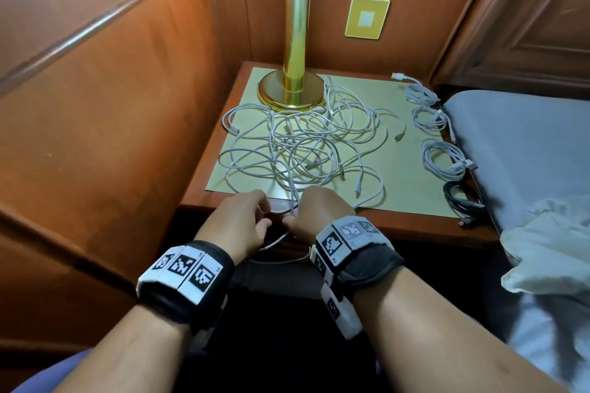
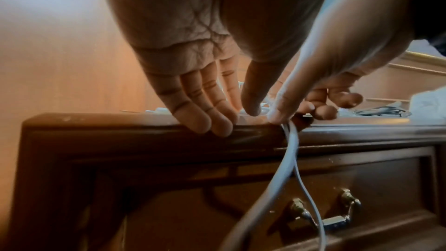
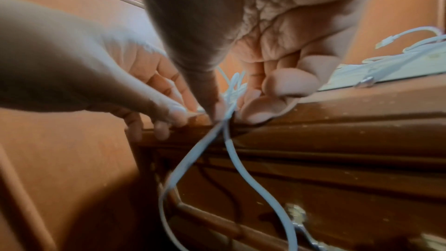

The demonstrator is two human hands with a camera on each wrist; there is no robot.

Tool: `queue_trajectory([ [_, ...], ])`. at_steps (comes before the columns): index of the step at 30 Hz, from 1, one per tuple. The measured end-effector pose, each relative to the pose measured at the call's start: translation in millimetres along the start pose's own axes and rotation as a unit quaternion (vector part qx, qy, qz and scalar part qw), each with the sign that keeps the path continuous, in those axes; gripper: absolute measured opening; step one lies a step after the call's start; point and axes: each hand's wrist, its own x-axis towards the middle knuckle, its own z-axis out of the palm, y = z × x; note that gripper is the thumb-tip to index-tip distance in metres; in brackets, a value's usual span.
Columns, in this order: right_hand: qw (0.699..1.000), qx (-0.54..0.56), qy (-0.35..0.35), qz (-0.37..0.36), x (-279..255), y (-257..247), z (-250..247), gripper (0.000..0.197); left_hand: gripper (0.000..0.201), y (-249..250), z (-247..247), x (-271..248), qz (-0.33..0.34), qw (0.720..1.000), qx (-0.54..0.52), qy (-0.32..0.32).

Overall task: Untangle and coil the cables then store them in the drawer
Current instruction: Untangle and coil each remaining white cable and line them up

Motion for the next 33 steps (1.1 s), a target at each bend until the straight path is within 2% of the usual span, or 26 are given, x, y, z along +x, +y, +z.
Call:
queue_trajectory([
  [5,1.000,-0.009,-0.003,0.013,4.3,-1.6,-2.9,0.026,0.020,-3.9,5.8,6.5,0.025,1.000,-0.011,0.000],
  [8,0.996,0.063,0.063,0.012,2.0,5.5,-15.5,0.016,0.022,-6.6,7.1,11.2,0.013,1.000,-0.010,0.010],
  [10,0.984,0.122,0.129,-0.025,-1.5,12.0,-27.7,0.011,0.022,-7.6,6.4,12.6,0.009,1.000,-0.019,0.020],
  [14,0.933,0.215,0.261,-0.126,-5.0,25.6,-43.1,0.008,0.028,-6.6,3.3,14.2,0.016,0.999,-0.035,0.031],
  [17,0.879,0.305,0.339,-0.143,-4.3,34.6,-48.0,0.007,0.033,-4.9,0.3,14.1,0.001,0.999,-0.037,0.035],
  [19,0.853,0.337,0.372,-0.143,-4.2,39.0,-49.5,0.006,0.032,-5.2,-2.6,14.1,-0.007,0.998,-0.044,0.049],
  [23,0.822,0.358,0.414,-0.156,-6.3,41.6,-52.4,0.011,0.031,-8.6,-11.6,15.1,-0.024,0.993,-0.078,0.083],
  [27,0.806,0.364,0.440,-0.154,-8.7,42.3,-55.6,0.008,0.029,-9.6,-11.7,15.4,-0.025,0.990,-0.112,0.081],
  [31,0.809,0.363,0.439,-0.145,-10.1,43.6,-56.0,0.008,0.051,-5.0,-12.9,17.6,-0.042,0.963,-0.236,0.120],
  [33,0.810,0.365,0.436,-0.143,-10.3,42.7,-55.0,0.008,0.066,-2.2,-14.7,18.3,-0.016,0.941,-0.312,0.128],
])
